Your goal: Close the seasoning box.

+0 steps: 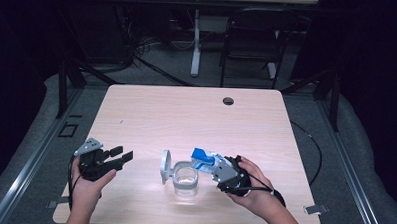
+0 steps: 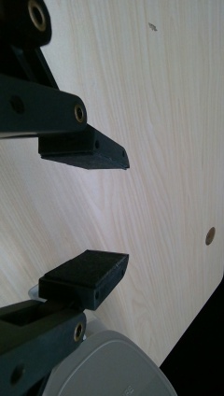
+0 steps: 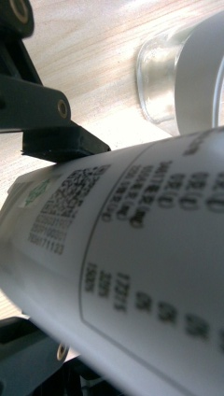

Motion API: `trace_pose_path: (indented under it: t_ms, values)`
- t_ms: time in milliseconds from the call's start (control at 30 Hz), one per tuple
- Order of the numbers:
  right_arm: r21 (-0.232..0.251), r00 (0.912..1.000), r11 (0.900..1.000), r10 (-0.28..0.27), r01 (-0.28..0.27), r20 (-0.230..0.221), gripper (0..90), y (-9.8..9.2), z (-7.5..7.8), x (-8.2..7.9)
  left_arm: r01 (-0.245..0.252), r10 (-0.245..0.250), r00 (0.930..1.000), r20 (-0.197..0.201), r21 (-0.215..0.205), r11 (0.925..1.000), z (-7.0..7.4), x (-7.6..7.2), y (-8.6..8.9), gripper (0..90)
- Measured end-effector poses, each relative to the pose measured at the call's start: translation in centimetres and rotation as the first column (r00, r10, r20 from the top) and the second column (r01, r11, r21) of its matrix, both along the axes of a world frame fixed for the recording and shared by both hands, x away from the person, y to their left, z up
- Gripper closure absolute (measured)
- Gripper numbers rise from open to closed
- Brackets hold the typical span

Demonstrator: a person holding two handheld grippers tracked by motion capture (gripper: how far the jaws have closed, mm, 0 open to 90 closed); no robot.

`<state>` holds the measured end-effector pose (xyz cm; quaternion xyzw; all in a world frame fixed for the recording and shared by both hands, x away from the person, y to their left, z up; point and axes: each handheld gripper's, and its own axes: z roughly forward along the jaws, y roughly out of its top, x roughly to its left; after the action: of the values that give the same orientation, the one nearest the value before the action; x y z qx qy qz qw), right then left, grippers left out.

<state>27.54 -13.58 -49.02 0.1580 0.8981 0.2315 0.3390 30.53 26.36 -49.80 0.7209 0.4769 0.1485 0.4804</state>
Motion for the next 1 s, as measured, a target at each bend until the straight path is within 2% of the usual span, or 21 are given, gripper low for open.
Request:
trace_pose_path:
  t_ms: [100, 133, 233, 667, 800, 1000]
  values:
    - [-0.029, 1.0000, 1.000, 0.005, -0.005, 0.002, 40.6, 0.1, 0.0, 0.0, 0.000, 0.000, 1.0000, 0.001, 0.000, 1.0000, 0.0, 0.0, 0.0, 47.7]
    - [-0.016, 0.9999, 1.000, 0.011, -0.011, 0.003, 40.6, 0.2, -0.2, 0.0, -0.001, 0.001, 1.0000, 0.001, 0.001, 1.0000, 0.0, 0.0, 0.0, 47.7]
    - [-0.021, 0.9999, 1.000, 0.012, -0.011, 0.009, 40.6, 0.2, -0.4, -0.1, -0.001, 0.001, 1.0000, 0.001, -0.001, 1.0000, 0.0, 0.0, 0.1, 47.7]
    - [-0.070, 0.9998, 0.997, 0.017, -0.016, 0.010, 40.6, 0.5, -1.0, -0.2, -0.004, 0.004, 1.0000, -0.003, 0.002, 1.0000, -0.1, 0.1, 0.1, 47.7]
    - [-0.070, 0.9998, 0.997, 0.018, -0.017, 0.010, 40.6, 0.5, -1.3, -0.2, -0.003, 0.003, 1.0000, -0.005, 0.003, 1.0000, -0.1, 0.0, 0.1, 47.7]
    - [-0.120, 0.9997, 0.993, 0.023, -0.021, 0.010, 40.6, 0.5, -1.8, -0.1, -0.004, 0.004, 1.0000, -0.004, 0.003, 1.0000, -0.1, 0.1, 0.1, 47.7]
